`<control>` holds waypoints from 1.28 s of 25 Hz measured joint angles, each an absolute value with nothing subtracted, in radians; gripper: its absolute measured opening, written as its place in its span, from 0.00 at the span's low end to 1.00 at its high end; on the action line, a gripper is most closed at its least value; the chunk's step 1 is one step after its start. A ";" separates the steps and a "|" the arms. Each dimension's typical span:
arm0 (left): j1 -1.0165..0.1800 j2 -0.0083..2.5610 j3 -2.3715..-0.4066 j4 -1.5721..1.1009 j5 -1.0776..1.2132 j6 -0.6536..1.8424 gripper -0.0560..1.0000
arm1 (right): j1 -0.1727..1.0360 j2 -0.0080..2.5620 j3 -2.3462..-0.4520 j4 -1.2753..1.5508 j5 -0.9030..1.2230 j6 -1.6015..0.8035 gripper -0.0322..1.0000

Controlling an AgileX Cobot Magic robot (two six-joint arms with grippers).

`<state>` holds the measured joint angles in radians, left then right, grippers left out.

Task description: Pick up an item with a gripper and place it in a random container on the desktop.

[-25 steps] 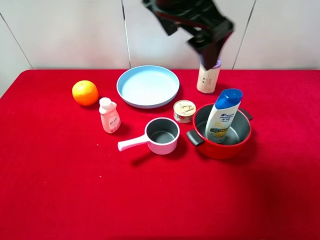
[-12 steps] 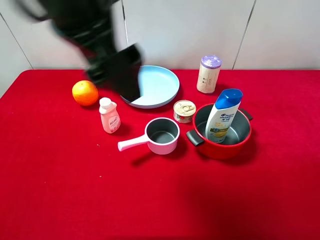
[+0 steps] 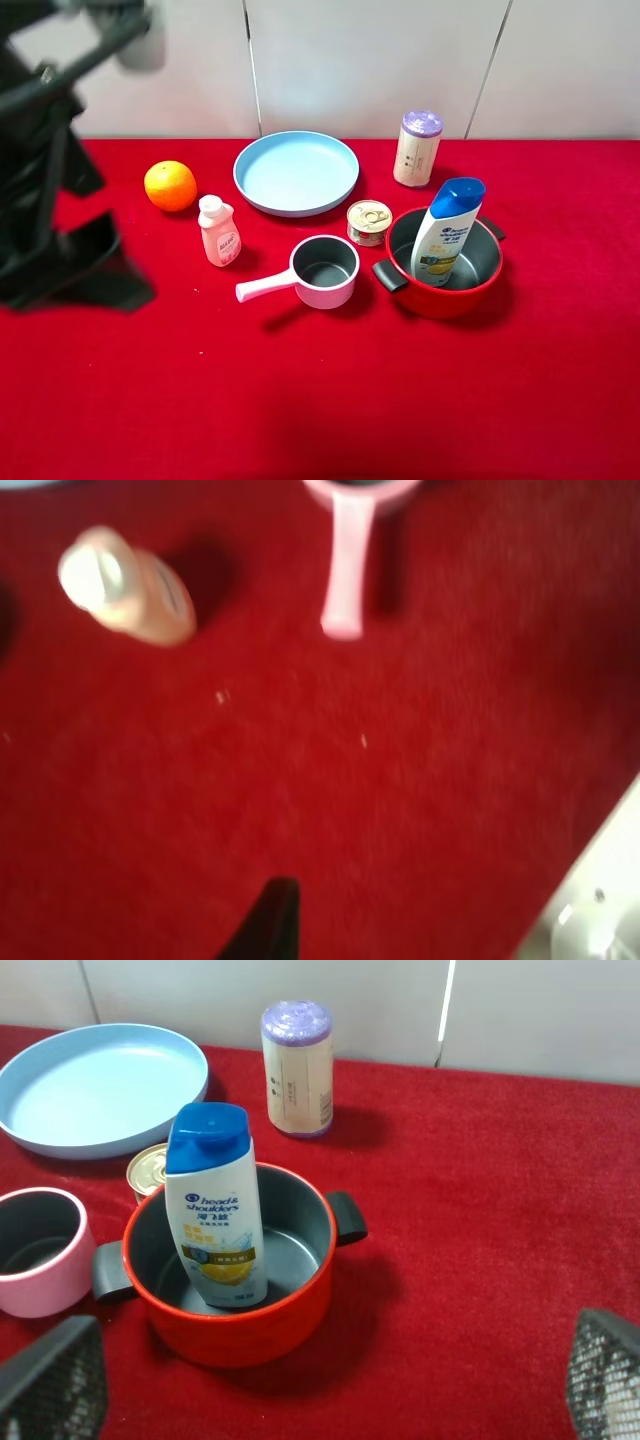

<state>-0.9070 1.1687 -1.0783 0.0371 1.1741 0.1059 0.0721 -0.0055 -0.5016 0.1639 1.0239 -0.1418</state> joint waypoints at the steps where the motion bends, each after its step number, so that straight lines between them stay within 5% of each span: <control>1: -0.907 1.156 -1.046 0.034 1.174 0.122 0.99 | 0.072 -0.005 -0.502 0.164 1.024 -0.142 0.70; 11: -0.845 0.918 -0.683 -0.071 1.092 0.160 0.99 | 0.072 -0.005 -0.502 0.164 1.024 -0.142 0.70; 32: -0.257 0.277 -0.489 -0.131 1.066 0.246 0.99 | 0.072 -0.005 -0.502 0.164 1.024 -0.142 0.70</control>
